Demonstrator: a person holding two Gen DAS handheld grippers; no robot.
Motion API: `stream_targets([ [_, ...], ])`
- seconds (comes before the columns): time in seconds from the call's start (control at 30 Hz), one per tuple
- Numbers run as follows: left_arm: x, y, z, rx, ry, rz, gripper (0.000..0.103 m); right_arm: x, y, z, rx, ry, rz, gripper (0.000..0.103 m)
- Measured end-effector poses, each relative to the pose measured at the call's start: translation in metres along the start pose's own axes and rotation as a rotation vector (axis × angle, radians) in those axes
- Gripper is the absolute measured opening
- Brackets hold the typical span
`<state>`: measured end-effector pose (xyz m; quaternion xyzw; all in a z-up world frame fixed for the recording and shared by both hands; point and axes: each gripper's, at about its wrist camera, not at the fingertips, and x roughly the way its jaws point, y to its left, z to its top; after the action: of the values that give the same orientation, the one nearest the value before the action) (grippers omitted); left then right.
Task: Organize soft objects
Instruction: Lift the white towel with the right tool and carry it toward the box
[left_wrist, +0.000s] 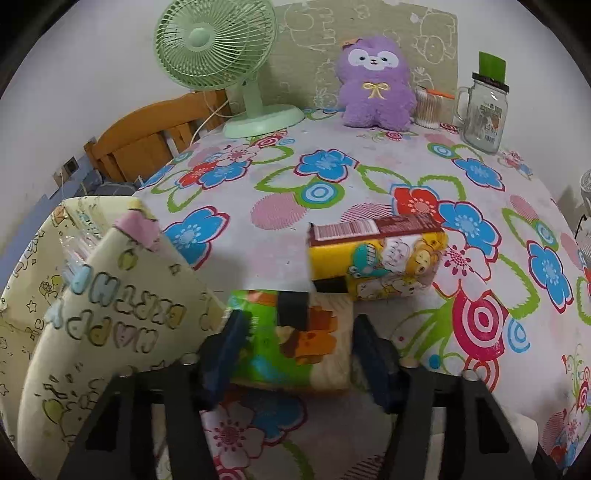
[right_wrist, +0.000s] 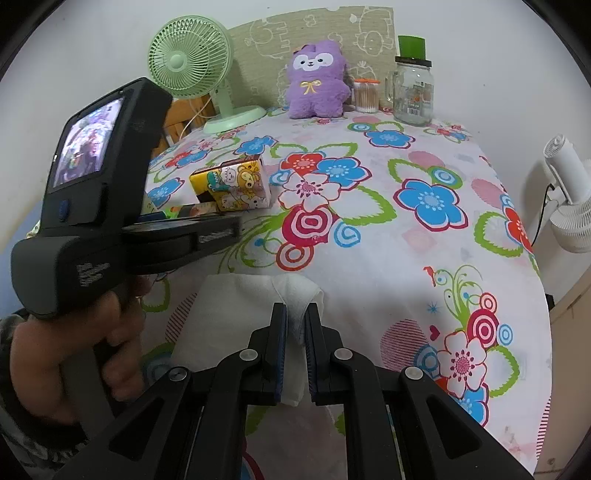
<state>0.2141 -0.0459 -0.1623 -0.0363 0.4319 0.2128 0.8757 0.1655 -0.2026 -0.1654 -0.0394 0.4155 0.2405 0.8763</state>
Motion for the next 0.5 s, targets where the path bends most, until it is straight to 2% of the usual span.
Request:
stream_targets([
  [0.2,-0.004,0.009,0.000,0.018,0.006,-0.060,0.053,0.011,0.008,0.023,-0.051,-0.011,-0.022,0.012],
  [0.27,-0.005,0.011,0.000,0.015,0.003,-0.077,0.039,0.015,0.011,0.030,-0.061,-0.006,-0.029,0.012],
  [0.33,-0.010,0.012,0.001,0.011,-0.009,-0.113,0.032,0.018,0.014,0.038,-0.066,-0.003,-0.045,0.012],
  [0.5,-0.015,0.016,0.002,0.012,0.011,-0.161,0.029,0.012,0.020,0.052,-0.070,-0.035,-0.071,0.012],
])
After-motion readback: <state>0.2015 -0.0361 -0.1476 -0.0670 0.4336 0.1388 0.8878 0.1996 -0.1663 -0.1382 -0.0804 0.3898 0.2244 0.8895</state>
